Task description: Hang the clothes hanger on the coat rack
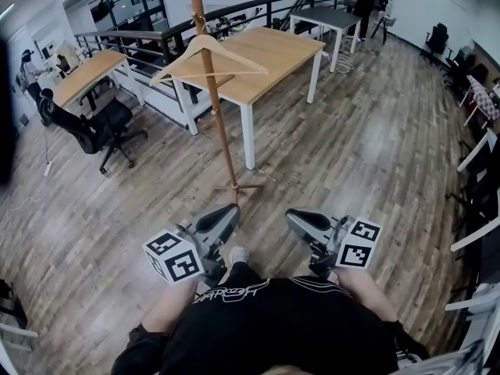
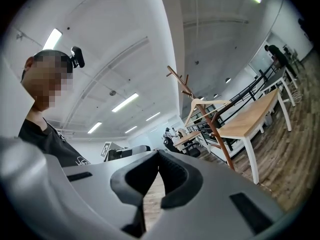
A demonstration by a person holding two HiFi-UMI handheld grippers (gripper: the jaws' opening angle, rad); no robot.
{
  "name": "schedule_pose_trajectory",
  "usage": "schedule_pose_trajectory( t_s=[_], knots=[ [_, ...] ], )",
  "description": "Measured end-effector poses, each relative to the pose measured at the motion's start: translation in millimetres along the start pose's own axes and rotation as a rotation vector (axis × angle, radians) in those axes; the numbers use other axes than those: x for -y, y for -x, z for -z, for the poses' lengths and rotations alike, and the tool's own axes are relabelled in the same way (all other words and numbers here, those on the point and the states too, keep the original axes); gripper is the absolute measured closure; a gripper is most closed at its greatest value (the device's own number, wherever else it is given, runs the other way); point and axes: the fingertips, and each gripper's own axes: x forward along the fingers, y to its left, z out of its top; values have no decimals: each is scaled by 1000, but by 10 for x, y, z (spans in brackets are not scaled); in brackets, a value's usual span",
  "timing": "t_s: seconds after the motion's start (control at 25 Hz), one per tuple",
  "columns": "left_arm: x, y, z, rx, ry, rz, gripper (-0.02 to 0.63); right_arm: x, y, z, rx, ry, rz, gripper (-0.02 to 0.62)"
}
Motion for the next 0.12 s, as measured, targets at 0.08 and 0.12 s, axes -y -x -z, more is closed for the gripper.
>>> schedule_pose_trajectory(
  t_s=[0.08, 0.12],
  knots=[
    [-12, -30, 6, -5, 1, 3, 589, 27, 5, 8, -3, -4, 2, 555],
    [-18, -46, 7, -7, 2, 5, 589, 42, 7, 10, -4, -6, 3, 555]
  ],
)
